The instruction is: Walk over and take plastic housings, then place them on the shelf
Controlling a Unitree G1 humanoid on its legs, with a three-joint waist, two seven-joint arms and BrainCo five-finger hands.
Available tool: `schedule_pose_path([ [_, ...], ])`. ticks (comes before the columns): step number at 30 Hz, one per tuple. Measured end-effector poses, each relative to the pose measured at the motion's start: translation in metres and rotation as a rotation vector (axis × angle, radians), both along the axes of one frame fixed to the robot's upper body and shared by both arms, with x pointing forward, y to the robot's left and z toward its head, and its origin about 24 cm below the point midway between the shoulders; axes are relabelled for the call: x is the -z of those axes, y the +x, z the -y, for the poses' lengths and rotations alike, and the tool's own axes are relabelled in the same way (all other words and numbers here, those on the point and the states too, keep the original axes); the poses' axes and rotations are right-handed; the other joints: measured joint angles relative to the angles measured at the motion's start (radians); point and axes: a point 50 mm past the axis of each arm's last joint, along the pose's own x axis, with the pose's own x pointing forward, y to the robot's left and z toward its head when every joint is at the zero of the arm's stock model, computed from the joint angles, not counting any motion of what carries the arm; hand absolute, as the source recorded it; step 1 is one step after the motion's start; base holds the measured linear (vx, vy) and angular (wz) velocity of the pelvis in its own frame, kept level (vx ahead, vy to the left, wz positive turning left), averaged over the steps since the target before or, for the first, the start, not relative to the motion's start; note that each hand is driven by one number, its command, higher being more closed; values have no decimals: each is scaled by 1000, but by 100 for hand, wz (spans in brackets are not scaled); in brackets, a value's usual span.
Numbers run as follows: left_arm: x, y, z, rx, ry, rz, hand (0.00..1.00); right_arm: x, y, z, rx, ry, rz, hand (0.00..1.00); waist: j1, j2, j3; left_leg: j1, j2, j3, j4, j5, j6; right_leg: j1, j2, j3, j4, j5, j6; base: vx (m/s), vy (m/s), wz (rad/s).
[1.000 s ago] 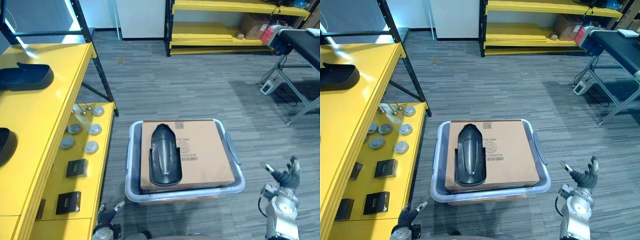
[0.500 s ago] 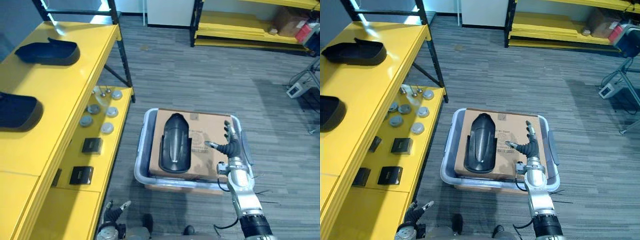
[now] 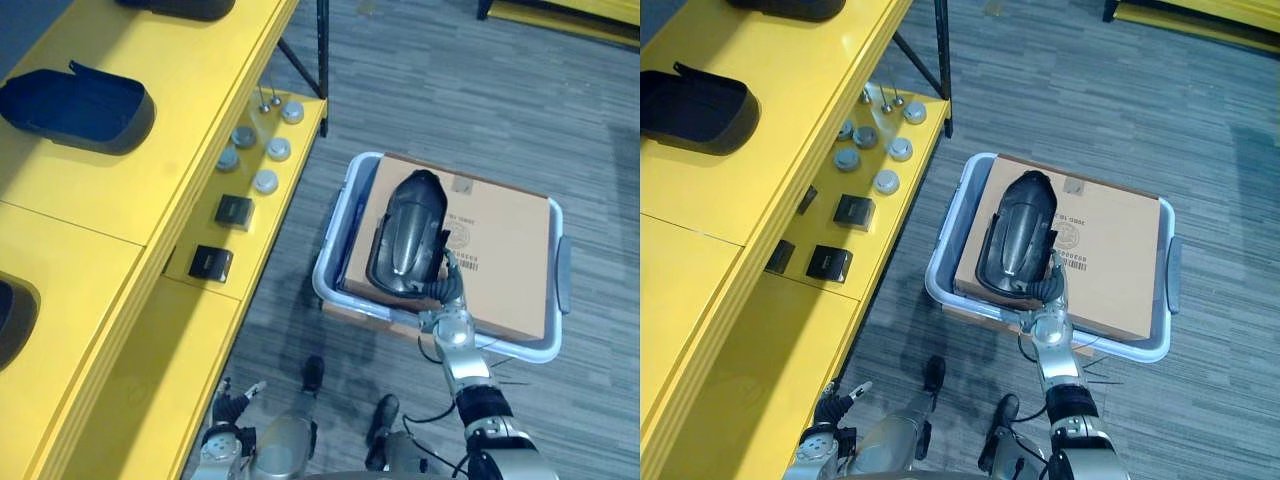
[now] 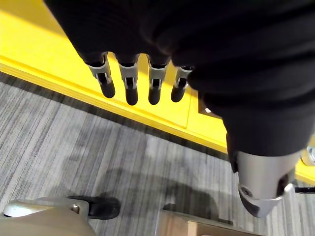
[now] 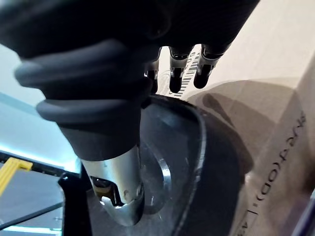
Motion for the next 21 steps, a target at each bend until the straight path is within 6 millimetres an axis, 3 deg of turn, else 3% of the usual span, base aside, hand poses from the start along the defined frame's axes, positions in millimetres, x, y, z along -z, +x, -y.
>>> schedule_pose_path([
  [13, -10, 22, 9, 11, 8, 68, 0, -25, 19, 0, 73, -7, 57, 0, 0, 0, 31, -21, -2, -11, 0, -1, 0, -19, -1, 5, 1, -5, -6, 15, 1, 1],
  [21, -9, 21, 12, 10, 1, 66, 0, -26, 12, 0, 70, -45, 76, 0, 1, -1, 32, -26, 6, -1, 0, -1, 0, -34, 4, 23, 9, -6, -8, -24, 6, -5],
])
